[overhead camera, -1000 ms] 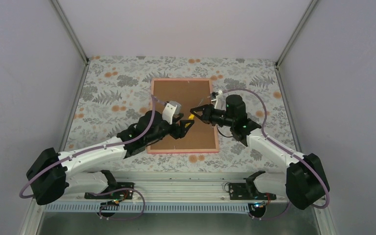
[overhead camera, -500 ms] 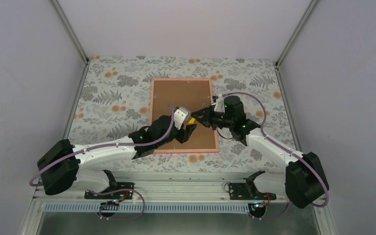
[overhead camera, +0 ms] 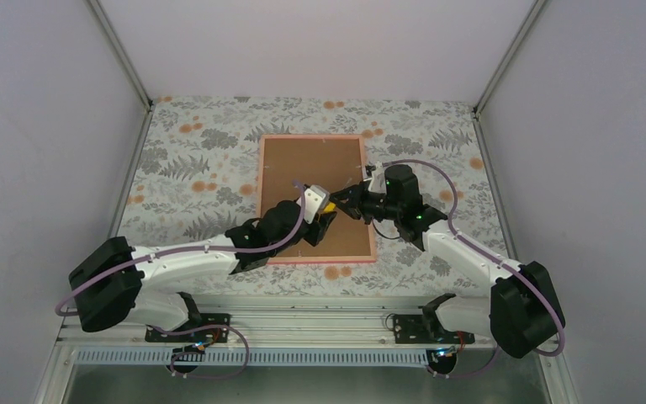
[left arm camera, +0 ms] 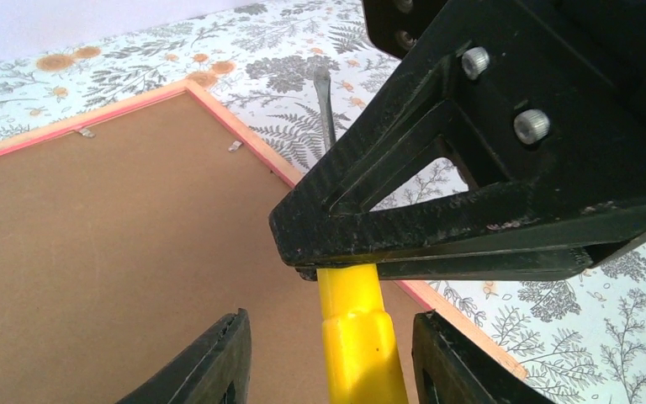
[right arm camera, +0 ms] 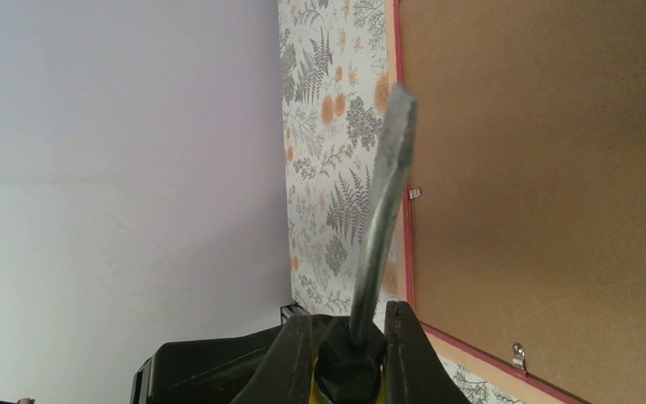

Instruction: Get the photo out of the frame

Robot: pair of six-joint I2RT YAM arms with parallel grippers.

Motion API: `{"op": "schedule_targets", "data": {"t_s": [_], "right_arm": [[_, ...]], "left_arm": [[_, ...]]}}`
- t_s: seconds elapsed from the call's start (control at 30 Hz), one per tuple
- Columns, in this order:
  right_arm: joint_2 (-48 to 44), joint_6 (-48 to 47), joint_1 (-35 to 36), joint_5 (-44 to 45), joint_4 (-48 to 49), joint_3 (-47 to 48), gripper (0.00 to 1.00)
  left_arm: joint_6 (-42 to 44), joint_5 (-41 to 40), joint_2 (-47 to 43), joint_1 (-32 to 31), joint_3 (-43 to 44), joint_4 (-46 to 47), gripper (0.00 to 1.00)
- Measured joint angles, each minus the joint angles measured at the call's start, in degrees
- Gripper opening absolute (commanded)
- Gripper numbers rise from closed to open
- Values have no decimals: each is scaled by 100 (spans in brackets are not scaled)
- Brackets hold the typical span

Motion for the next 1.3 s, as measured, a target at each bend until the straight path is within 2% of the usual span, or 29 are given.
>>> {"op": "schedule_targets", "data": {"t_s": [0.37,0.53,0.6,0.77,1.0,1.3], "right_arm": [[0,79,2,-7,22,-9,4],[2,120,2,-4,96,-35,4],[11,149,2,-2,125,-42,8],[33,76,0,-2,109,-42,18],[55,-531,-131,-39,-234,96,32],[138,-1786,-909,181,-1008,361,42]], "left_arm": [[-46,-26,221,-15,0,273,28],[-87,-22,221,-22,0,295,10],[-94,-26,221,-22,0,289,3],[-164,-28,216,-22,0,240,2],[-345,203,76,107,0,52,2],[-739,894,-227,918,-46,-380,2]]}}
